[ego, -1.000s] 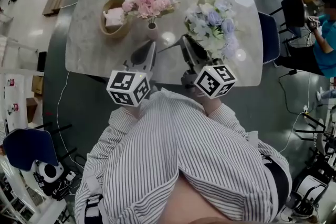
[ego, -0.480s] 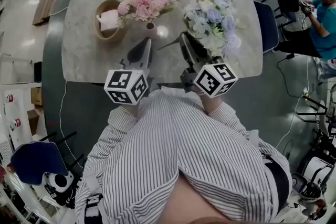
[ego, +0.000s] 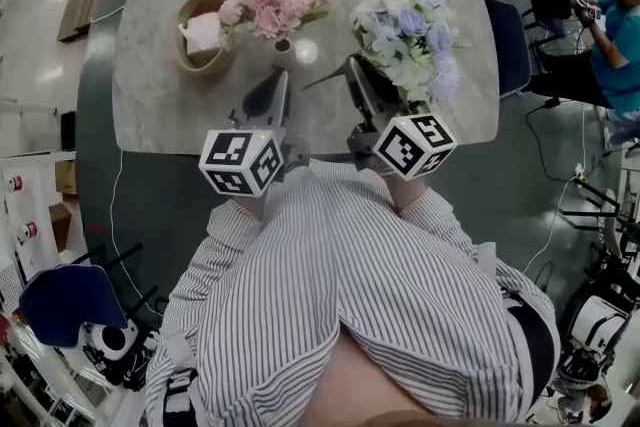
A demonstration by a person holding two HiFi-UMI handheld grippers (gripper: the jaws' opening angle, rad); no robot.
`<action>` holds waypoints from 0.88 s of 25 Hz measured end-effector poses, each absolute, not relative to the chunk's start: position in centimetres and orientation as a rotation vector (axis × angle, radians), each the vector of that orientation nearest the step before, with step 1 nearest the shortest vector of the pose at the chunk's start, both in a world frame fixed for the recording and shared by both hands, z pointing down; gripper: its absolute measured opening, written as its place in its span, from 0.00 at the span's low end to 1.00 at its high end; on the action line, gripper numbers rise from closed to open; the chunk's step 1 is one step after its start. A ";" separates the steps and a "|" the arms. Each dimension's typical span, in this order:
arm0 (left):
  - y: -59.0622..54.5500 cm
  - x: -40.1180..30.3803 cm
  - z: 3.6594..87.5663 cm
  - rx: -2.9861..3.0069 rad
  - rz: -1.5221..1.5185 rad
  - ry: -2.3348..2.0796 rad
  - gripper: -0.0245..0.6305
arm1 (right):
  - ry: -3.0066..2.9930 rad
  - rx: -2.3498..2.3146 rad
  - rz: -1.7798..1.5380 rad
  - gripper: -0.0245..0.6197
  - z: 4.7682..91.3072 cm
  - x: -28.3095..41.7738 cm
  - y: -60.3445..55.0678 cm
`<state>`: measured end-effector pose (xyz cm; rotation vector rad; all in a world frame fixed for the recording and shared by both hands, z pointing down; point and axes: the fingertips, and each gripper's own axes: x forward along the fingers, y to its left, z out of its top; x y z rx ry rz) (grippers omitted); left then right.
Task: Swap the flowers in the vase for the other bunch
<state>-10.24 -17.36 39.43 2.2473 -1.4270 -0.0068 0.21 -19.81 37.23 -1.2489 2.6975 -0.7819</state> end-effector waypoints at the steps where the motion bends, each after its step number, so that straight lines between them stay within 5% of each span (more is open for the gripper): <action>1: -17.7 -10.3 39.4 2.239 -0.017 -1.434 0.05 | 2.703 -1.242 -0.780 0.08 37.1 0.3 -20.2; 22: -19.9 -9.5 40.2 2.230 -0.028 -1.435 0.05 | 2.750 -1.126 -0.782 0.08 37.6 0.4 -22.2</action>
